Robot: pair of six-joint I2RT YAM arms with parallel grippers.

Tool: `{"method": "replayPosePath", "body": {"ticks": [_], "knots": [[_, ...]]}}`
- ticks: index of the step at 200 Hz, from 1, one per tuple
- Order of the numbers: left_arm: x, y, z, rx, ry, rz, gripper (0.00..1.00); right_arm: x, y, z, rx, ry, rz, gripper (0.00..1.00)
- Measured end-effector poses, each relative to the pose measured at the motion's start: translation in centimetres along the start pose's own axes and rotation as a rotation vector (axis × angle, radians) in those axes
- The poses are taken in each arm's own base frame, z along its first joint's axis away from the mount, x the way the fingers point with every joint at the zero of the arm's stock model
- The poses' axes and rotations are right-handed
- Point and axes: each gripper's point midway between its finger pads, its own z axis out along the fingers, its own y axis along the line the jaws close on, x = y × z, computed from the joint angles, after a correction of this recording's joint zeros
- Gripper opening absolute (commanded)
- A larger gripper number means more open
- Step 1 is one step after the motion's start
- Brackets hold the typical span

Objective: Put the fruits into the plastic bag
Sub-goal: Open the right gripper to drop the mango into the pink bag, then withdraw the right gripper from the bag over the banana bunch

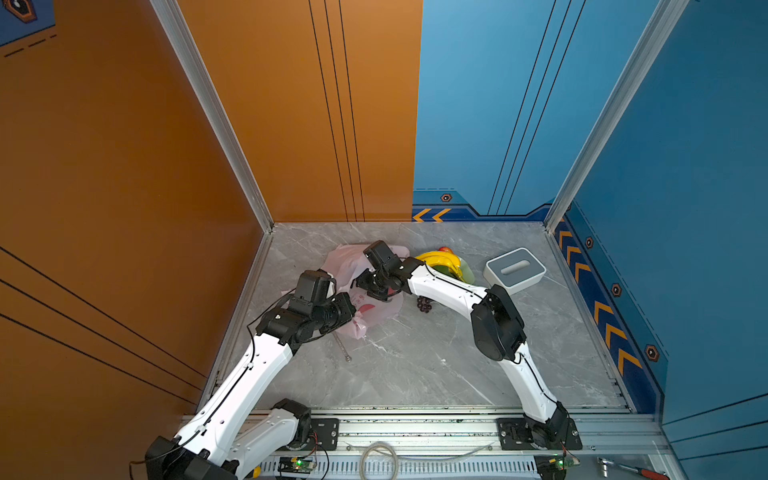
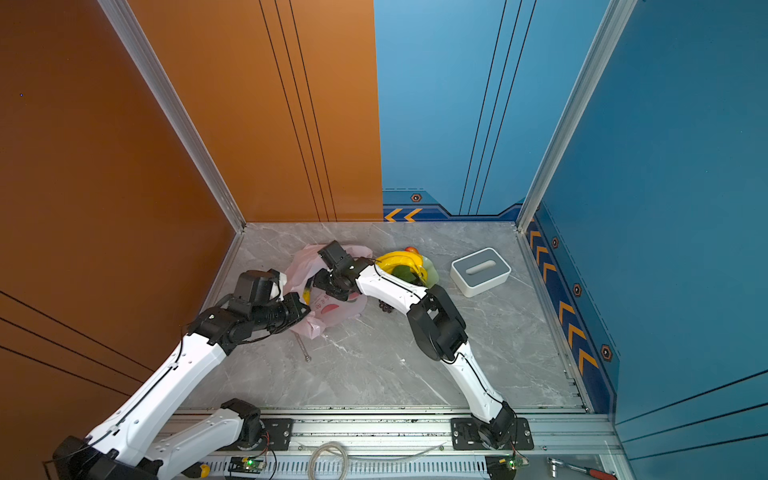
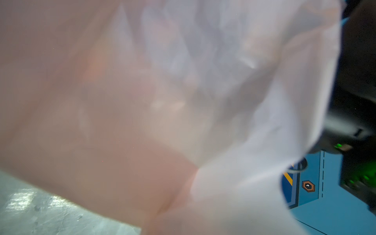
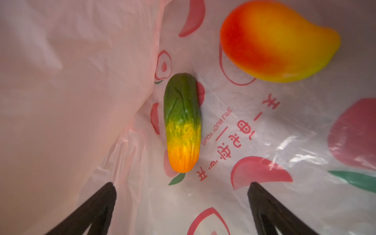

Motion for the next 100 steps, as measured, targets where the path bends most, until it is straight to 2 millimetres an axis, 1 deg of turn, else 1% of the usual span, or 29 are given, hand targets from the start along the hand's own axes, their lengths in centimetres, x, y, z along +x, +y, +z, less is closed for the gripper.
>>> {"method": "replayPosePath", "body": {"ticks": [17,37,78,100], "knots": [[0.0,0.0,0.0,0.004,0.002,-0.006,0.00,0.5,0.4,-0.5,0.010,0.000,-0.023,1.00],[-0.2,0.0,0.0,0.011,0.000,-0.012,0.00,1.3,0.4,-0.8,0.034,0.010,-0.054,1.00],[-0.6,-0.1,-0.1,0.026,-0.006,-0.020,0.00,3.0,-0.9,-1.9,0.131,0.044,-0.126,1.00],[-0.5,0.1,0.1,0.028,-0.002,-0.026,0.00,3.5,-1.3,-3.4,0.178,0.050,-0.174,1.00]]}}
